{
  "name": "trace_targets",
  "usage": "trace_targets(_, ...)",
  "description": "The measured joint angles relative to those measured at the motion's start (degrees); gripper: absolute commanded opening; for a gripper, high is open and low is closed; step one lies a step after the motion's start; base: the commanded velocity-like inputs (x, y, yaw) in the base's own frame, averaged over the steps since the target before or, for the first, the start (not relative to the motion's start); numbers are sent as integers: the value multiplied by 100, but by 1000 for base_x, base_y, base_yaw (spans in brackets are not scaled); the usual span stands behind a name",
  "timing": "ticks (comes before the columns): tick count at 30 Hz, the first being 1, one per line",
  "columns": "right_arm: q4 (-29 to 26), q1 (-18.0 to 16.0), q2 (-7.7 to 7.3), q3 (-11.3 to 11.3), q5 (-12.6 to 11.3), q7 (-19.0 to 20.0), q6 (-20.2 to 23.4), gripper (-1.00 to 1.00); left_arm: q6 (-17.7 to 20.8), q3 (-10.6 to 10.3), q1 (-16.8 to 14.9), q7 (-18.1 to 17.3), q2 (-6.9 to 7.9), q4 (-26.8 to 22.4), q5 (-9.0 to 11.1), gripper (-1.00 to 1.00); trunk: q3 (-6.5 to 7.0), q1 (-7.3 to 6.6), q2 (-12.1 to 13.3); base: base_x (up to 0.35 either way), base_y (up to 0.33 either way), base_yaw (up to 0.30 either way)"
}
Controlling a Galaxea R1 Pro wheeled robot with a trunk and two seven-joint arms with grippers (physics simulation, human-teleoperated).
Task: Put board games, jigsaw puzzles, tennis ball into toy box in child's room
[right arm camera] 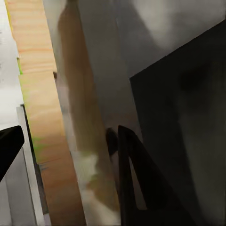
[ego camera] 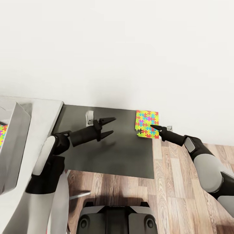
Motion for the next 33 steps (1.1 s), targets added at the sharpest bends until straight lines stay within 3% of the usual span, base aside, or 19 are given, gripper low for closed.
trace_targets(12,-279,7,51,100,88,-1,-17,-100,-5,32,439,-38,20,-5,-23,100,0,-1,0,0,0,0)
trace_targets(18,-423,4,-6,480,73,29,-13,-100,1,46,560,-47,39,-28,-23,100,0,1,0,0,0,0)
trace_targets(19,-447,4,7,593,17,88,60,-100,1,45,582,-45,40,-32,-26,100,0,0,0,0,0,0)
trace_targets(20,-471,7,141,722,29,152,86,-100,0,39,599,-46,34,-33,-27,100,0,0,0,0,0,0)
trace_targets(22,-532,5,142,889,27,340,88,-100,-5,34,628,-43,27,-40,-28,100,0,0,0,0,0,0)
trace_targets(29,-703,16,114,1122,31,932,93,-100,-3,28,664,-20,34,-55,-31,100,0,0,0,0,0,0)
trace_targets(33,-741,31,94,1159,33,1055,92,-100,-1,32,670,-8,46,-55,-30,100,0,0,0,0,0,0)
